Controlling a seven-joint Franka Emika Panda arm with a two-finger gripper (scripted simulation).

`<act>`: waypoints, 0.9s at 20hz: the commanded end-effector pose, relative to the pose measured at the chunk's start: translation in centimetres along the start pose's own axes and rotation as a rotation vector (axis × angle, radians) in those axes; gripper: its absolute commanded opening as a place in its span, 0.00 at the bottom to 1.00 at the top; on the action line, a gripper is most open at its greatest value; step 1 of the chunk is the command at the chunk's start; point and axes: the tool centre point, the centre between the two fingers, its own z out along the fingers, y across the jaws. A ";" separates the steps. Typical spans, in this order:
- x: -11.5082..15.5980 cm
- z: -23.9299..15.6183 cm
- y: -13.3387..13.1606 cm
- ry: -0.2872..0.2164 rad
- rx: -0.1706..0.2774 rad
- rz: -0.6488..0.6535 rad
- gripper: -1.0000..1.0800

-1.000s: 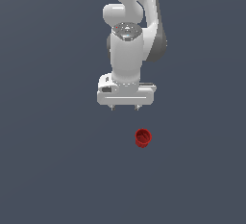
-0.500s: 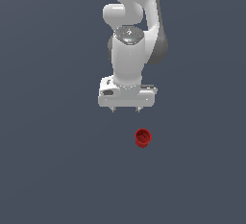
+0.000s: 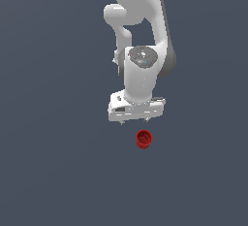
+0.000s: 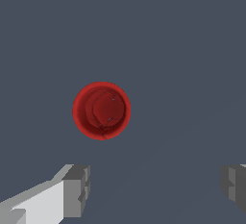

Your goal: Pick up the object and move it to a goal position.

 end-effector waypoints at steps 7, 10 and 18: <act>2.6 4.3 -3.3 -0.025 0.012 -0.129 0.96; 3.1 5.3 -4.0 -0.030 0.015 -0.156 0.96; 3.5 6.2 -4.6 -0.035 0.019 -0.179 0.96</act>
